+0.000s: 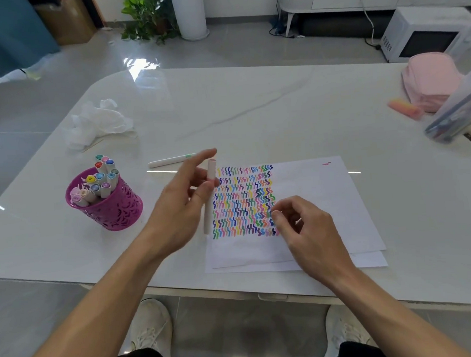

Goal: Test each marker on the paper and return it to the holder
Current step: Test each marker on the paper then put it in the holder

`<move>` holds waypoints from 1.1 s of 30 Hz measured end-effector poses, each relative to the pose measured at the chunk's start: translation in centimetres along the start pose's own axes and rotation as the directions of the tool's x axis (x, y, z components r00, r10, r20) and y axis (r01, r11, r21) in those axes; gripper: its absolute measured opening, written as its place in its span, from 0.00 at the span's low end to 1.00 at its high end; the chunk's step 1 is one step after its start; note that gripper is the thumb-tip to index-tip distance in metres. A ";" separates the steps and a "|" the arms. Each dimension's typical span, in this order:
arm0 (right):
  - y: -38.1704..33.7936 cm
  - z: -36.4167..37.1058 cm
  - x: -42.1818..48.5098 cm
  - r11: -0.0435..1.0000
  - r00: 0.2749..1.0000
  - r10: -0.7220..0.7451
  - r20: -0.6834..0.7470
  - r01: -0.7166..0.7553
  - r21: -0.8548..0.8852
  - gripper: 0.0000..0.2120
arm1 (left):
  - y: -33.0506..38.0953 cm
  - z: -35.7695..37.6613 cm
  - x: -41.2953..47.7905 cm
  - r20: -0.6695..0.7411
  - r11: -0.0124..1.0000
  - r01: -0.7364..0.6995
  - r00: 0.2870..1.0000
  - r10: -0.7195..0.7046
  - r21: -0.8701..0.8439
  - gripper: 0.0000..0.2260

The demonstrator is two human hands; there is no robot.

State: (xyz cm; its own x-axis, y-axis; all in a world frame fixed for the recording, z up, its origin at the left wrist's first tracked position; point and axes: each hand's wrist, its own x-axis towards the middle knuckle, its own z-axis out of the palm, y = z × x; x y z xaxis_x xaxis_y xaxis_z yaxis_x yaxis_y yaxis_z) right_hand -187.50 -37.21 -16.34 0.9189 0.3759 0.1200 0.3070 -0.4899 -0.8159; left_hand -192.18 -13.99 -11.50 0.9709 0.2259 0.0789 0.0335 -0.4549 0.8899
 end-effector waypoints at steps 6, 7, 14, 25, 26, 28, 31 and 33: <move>-1.4 0.0 -0.4 0.988 0.988 -0.114 0.101 0.102 0.114 0.07 | 1.0 2.4 -1.3 0.119 0.957 0.076 0.992 -0.044 -0.281 0.11; -1.6 0.0 -0.5 0.986 0.983 -0.126 0.134 0.109 0.128 0.10 | 1.1 2.8 -1.5 0.133 0.953 0.094 0.989 -0.058 -0.287 0.09; -0.8 -0.3 -0.7 0.976 0.960 -0.169 0.225 0.195 -0.101 0.20 | 1.2 3.5 -2.3 0.196 0.997 0.081 0.977 -0.078 -0.008 0.06; 0.2 -0.9 -2.3 0.865 0.903 -0.267 0.335 0.378 -0.330 0.17 | 0.8 5.5 -3.9 0.334 0.963 0.039 0.934 -0.130 0.267 0.15; 0.2 -1.1 -2.3 0.858 0.900 -0.274 0.339 0.388 -0.336 0.17 | 0.8 5.7 -4.1 0.323 0.965 0.042 0.938 -0.128 0.259 0.16; 0.4 -1.3 -2.3 0.847 0.899 -0.287 0.331 0.400 -0.350 0.17 | 0.6 5.8 -4.4 0.294 0.970 0.060 0.947 -0.130 0.235 0.16; 0.6 -1.6 -2.2 0.852 0.915 -0.264 0.307 0.370 -0.370 0.19 | 0.5 5.7 -4.3 0.261 0.973 0.089 0.954 -0.145 0.215 0.12; 0.6 -1.6 -2.1 0.870 0.933 -0.214 0.291 0.317 -0.377 0.21 | 0.5 5.6 -4.0 0.238 0.972 0.092 0.961 -0.144 0.216 0.11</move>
State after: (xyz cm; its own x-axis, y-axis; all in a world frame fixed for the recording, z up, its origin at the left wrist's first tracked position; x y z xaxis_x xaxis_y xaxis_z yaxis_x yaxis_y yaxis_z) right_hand -188.81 -39.54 -16.18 0.7191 0.6842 0.1219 0.6521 -0.6038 -0.4584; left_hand -194.77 -19.90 -13.91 0.9842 0.0777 -0.1588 0.1731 -0.6073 0.7754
